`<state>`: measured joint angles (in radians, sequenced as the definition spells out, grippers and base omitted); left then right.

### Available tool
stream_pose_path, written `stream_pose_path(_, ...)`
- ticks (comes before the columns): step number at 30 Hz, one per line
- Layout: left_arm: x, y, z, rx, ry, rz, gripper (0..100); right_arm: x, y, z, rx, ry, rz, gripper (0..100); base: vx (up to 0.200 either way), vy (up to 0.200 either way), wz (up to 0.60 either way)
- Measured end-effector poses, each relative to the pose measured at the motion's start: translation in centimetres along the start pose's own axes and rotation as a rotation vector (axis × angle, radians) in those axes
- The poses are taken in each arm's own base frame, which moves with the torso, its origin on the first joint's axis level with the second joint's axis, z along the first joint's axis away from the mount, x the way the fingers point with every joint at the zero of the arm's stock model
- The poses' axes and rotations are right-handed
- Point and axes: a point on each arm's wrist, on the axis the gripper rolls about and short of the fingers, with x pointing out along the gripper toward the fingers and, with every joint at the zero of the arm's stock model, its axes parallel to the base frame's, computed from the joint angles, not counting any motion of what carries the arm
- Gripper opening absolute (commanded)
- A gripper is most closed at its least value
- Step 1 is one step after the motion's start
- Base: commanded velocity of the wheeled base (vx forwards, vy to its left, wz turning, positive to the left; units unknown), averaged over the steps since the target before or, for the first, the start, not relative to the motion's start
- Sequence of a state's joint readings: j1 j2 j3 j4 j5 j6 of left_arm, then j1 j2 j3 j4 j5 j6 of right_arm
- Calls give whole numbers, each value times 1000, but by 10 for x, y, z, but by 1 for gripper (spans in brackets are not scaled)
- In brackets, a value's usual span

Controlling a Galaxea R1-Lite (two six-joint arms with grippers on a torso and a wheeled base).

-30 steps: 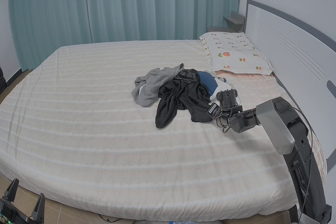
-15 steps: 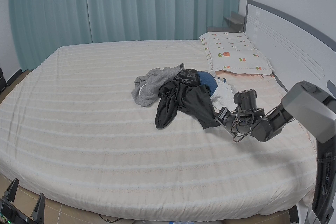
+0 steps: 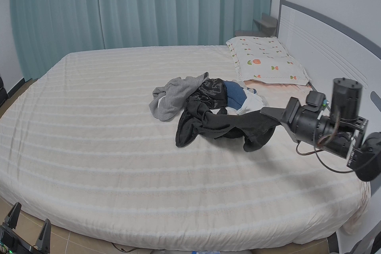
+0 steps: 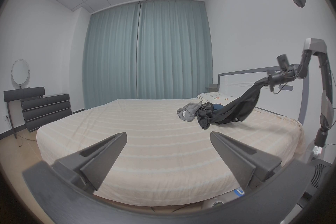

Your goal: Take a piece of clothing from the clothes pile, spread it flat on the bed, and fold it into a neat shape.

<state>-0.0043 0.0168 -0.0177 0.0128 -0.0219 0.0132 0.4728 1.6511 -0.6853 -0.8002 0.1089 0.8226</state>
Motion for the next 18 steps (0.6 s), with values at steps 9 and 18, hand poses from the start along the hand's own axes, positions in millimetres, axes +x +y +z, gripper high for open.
stream_pose_path(9,0,0,1,-19,-8,-10,100,-66,32,-2,-149,-54,170,0,0,0,0)
stream_pose_path(18,-5,-1,50,-114,-128,-68,100,-80,40,-1,-149,-73,212,0,0,0,0)
